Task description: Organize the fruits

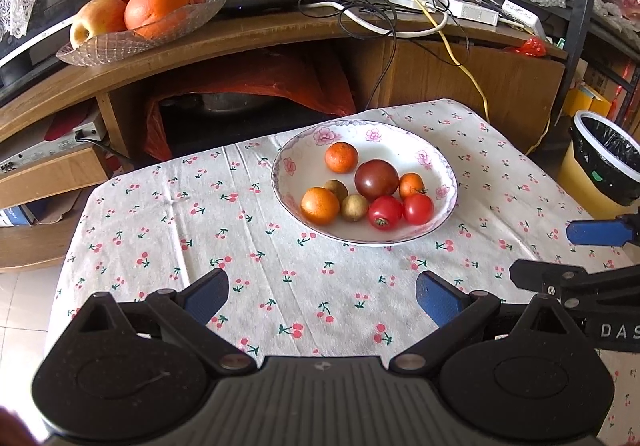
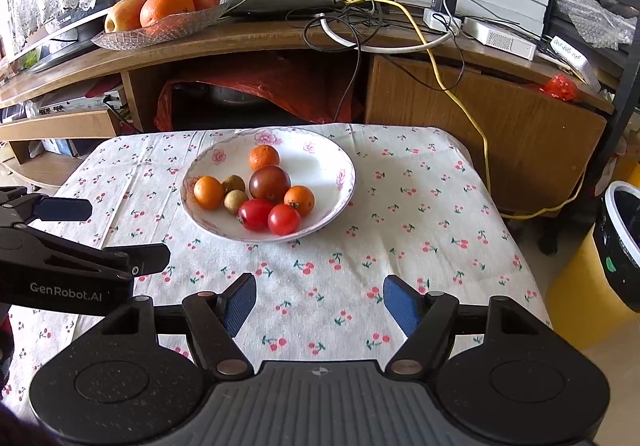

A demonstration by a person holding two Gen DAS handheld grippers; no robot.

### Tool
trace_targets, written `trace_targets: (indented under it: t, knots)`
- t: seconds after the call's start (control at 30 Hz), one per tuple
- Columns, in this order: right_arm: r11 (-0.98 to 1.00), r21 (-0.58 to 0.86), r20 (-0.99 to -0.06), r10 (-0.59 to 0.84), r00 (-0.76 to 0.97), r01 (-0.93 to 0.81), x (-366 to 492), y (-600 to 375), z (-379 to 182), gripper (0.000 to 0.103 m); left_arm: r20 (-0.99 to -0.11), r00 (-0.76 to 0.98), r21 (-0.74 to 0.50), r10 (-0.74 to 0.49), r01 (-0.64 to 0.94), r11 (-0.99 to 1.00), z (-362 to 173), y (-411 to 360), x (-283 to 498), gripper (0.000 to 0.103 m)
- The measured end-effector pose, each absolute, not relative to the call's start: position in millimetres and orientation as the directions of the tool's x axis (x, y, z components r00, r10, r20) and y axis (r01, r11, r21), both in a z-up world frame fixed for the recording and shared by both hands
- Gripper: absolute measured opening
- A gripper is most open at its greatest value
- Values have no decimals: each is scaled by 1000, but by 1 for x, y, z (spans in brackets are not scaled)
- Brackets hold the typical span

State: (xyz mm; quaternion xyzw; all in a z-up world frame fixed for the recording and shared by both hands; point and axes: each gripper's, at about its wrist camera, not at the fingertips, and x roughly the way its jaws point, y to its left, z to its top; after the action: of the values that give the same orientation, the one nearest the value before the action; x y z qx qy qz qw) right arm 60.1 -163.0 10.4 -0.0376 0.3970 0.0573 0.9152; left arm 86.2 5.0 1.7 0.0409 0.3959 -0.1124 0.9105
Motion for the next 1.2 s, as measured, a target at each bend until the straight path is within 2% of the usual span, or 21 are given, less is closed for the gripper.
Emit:
trace_targets:
  t: [0.27,1.2]
  knots:
    - [993,-15,-741,65,668,-114,45,-166,7,66,-716,681,24,-156,246,969,5,0,75,103]
    - [996,23,-744,73,664,-84,-1,-168,10,66,-723,672,7,-163,243,970,9,-1,30,103]
